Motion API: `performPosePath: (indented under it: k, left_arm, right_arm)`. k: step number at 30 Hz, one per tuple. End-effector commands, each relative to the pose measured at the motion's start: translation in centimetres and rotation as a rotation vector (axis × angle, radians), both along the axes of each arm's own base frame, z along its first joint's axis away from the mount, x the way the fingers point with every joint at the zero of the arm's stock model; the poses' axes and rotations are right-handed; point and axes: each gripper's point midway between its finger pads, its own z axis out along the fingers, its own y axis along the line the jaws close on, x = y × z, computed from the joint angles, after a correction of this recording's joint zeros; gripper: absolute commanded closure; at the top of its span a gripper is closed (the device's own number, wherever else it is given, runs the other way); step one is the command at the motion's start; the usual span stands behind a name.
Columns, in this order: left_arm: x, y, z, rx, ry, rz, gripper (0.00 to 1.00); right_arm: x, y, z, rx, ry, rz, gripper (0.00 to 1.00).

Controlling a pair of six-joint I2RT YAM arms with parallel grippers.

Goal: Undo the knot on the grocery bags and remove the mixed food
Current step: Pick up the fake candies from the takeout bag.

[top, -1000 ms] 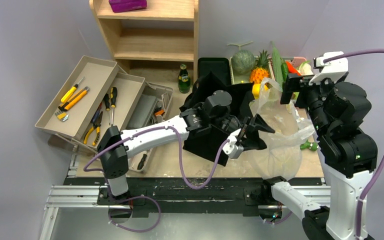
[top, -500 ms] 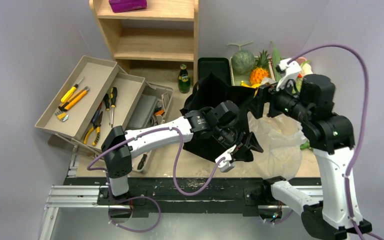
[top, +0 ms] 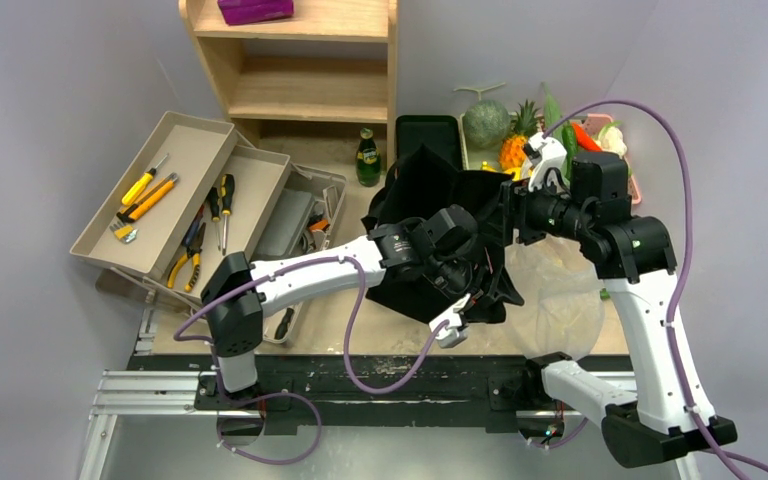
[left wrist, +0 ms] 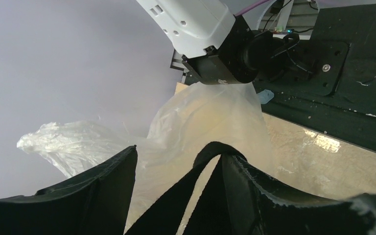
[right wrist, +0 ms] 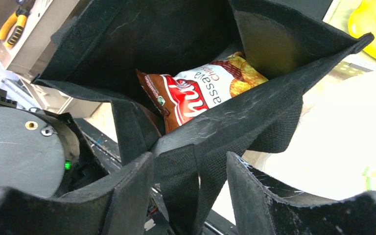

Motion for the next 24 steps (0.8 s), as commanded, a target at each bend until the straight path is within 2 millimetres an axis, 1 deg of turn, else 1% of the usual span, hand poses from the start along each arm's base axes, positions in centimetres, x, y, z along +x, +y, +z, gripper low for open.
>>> performPosePath:
  k: [1, 4, 8, 10, 14, 17, 19, 20, 22, 23, 24]
  left_arm:
    - [0.4, 0.1, 2.6, -0.083, -0.03, 0.038, 0.36]
    - [1.3, 0.1, 5.5, -0.148, -0.038, 0.091, 0.31]
    - [1.2, 1.4, 9.3, -0.222, -0.066, 0.104, 0.28]
    - [1.1, 2.2, 10.6, -0.243, -0.079, 0.111, 0.27]
    - [1.5, 3.8, 12.0, -0.265, -0.111, 0.134, 0.28]
    - [1.4, 4.9, 12.2, -0.252, -0.119, 0.142, 0.3]
    - [1.5, 5.7, 12.7, -0.254, -0.118, 0.161, 0.31]
    - [1.8, 6.0, 13.2, -0.254, -0.104, 0.187, 0.32]
    - [2.6, 7.1, 15.0, -0.237, -0.025, 0.285, 0.33]
    - [3.2, 7.9, 15.7, -0.209, 0.034, 0.342, 0.33]
    - [3.8, 9.0, 16.6, -0.178, 0.097, 0.397, 0.33]
  right_arm:
    - [-0.3, -1.5, -0.2, -0.071, -0.025, -0.035, 0.46]
    - [-0.4, -2.7, -1.6, -0.146, 0.0, -0.055, 0.51]
    - [-0.1, -4.1, -3.1, -0.237, 0.016, -0.074, 0.57]
    - [0.1, -4.7, -3.6, -0.278, 0.015, -0.082, 0.59]
    - [0.8, -5.4, -3.7, -0.322, -0.004, -0.101, 0.61]
    - [1.3, -5.7, -3.3, -0.338, -0.02, -0.113, 0.64]
    - [1.5, -6.1, -3.7, -0.361, -0.013, -0.123, 0.66]
    - [1.5, -6.4, -4.0, -0.374, -0.003, -0.129, 0.67]
    - [1.4, -6.5, -4.1, -0.378, 0.012, -0.137, 0.67]
    - [1.3, -6.0, -3.3, -0.341, 0.004, -0.129, 0.65]
    - [0.9, -5.0, -1.8, -0.279, -0.018, -0.103, 0.6]
